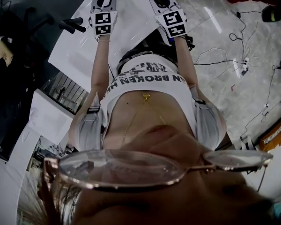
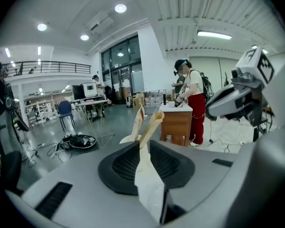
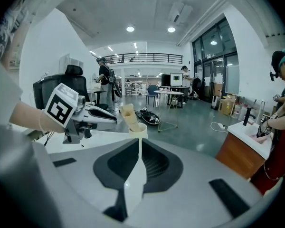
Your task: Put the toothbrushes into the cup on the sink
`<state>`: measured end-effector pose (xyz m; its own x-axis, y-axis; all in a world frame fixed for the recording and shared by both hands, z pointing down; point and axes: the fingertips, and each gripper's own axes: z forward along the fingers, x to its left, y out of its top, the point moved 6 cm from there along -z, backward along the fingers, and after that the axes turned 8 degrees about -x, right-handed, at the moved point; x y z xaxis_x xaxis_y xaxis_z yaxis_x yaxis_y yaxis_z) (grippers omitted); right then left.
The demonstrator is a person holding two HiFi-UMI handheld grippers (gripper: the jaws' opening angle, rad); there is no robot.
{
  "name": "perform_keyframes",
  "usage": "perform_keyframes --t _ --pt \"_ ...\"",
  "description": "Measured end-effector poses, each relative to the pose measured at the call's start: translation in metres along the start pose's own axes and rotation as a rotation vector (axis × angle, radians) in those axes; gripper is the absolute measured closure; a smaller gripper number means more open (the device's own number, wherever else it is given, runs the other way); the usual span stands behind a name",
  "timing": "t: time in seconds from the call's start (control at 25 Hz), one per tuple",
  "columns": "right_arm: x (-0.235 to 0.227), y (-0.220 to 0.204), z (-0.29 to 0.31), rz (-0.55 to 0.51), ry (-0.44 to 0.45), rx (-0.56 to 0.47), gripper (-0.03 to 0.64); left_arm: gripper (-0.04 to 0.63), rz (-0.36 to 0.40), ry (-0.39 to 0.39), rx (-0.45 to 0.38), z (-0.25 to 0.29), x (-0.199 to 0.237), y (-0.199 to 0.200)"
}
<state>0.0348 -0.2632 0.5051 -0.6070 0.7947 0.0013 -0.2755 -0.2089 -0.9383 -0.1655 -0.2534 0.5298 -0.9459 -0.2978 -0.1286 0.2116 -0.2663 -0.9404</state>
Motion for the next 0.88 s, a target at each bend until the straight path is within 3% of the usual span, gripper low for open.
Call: perform_keyframes --t 0.28,0.52,0.88 --pt "0.006 0.005 0.010 -0.007 0.065 -0.007 0.586 0.578 -0.051 0.028 -0.034 -0.020 -0.011 0.007" --pt "0.016 0.009 0.018 -0.025 0.144 -0.006 0.592 0.581 -0.132 0.029 -0.064 -0.037 -0.020 0.014" --pt "0.042 0.012 0.028 -0.064 0.239 -0.008 0.592 0.581 -0.188 0.069 -0.077 -0.070 -0.033 0.016"
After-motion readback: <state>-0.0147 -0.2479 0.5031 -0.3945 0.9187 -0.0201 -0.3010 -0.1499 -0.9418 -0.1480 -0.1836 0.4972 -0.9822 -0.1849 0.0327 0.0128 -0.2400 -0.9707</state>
